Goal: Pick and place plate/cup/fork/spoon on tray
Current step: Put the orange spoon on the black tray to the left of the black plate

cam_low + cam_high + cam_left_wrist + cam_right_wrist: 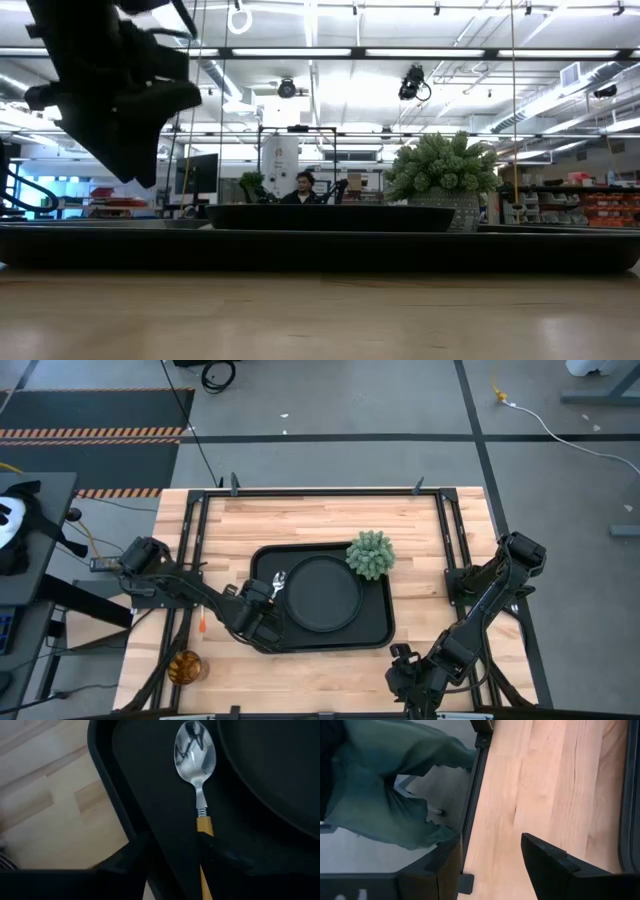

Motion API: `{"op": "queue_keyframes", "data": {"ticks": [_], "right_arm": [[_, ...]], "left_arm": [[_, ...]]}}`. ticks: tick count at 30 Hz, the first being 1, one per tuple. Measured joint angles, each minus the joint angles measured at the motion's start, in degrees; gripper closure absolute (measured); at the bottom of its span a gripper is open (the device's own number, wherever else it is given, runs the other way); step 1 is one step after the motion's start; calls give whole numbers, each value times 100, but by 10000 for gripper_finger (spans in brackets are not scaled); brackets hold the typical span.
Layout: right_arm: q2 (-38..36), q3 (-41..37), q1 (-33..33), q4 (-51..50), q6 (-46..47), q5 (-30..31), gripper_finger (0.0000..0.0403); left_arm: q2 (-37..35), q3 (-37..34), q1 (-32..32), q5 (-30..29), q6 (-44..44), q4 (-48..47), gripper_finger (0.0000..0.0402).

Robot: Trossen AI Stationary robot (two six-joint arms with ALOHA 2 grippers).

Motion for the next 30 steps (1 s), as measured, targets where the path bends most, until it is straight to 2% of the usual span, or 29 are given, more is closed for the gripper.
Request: {"op": "queue_keyframes", "data": {"ticks": [9,24,30], "right_arm": [[0,1,-3,-3,61,-115,193],[0,0,1,4,326,-210,193],[0,0,1,5,325,-264,193]], "left_arm": [[614,-4,101,170,369,662,258],[683,-7,123,224,664,401,258],[683,-7,149,186,209,138,260]]}}
